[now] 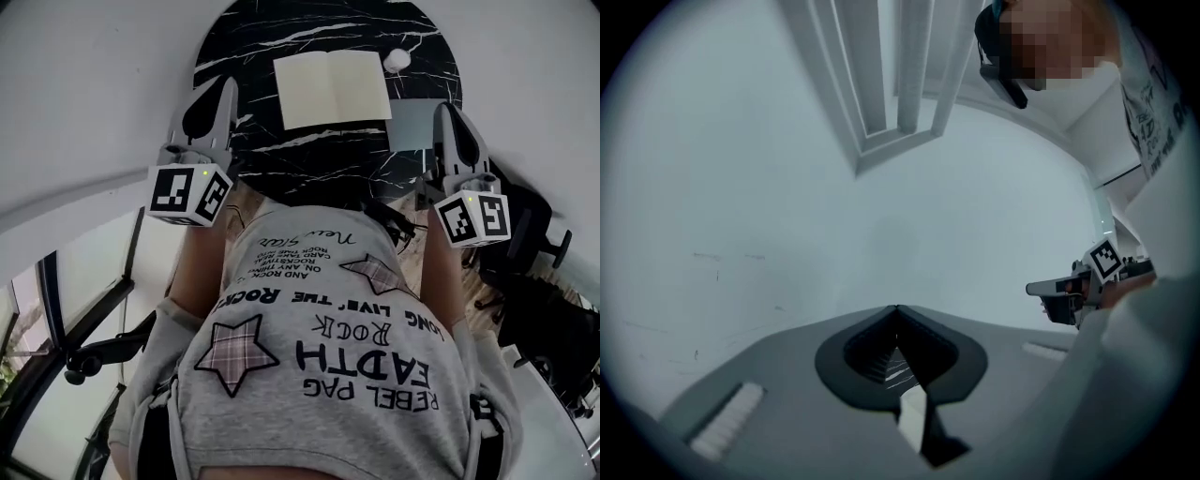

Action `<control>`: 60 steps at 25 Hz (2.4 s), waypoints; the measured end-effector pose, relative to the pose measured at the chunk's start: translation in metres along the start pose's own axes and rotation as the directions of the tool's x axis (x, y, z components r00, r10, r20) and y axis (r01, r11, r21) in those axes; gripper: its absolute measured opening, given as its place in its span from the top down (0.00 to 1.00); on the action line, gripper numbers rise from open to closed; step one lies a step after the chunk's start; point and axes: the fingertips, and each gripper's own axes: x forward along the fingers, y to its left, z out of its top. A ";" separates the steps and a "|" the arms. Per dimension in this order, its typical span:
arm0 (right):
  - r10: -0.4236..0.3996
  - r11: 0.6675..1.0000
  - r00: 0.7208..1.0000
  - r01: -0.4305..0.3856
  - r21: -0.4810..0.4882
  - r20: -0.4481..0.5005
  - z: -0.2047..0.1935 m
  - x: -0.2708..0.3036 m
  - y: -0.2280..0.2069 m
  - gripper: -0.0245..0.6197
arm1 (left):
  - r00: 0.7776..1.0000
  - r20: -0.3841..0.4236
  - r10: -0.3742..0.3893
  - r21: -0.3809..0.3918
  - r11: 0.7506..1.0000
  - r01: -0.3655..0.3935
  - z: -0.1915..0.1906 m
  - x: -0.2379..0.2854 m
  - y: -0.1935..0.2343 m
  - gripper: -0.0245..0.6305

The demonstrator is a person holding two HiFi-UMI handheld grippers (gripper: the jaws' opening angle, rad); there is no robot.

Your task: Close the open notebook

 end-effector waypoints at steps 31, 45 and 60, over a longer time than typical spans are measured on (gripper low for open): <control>0.120 0.992 0.990 -0.122 -0.026 -0.072 -0.032 0.006 -0.004 0.94 | 0.986 -0.155 0.062 -0.025 0.997 -0.066 -0.085 -0.002 -0.017 0.95; 0.110 0.994 0.987 -0.111 -0.003 -0.118 -0.057 0.010 -0.003 0.94 | 0.909 -0.409 0.074 -0.050 0.993 -0.104 -0.217 0.028 0.002 0.94; 0.094 0.995 0.984 -0.095 -0.002 -0.154 -0.068 0.012 -0.008 0.94 | 0.794 -0.608 -0.005 -0.240 0.954 -0.178 -0.331 0.039 -0.006 0.87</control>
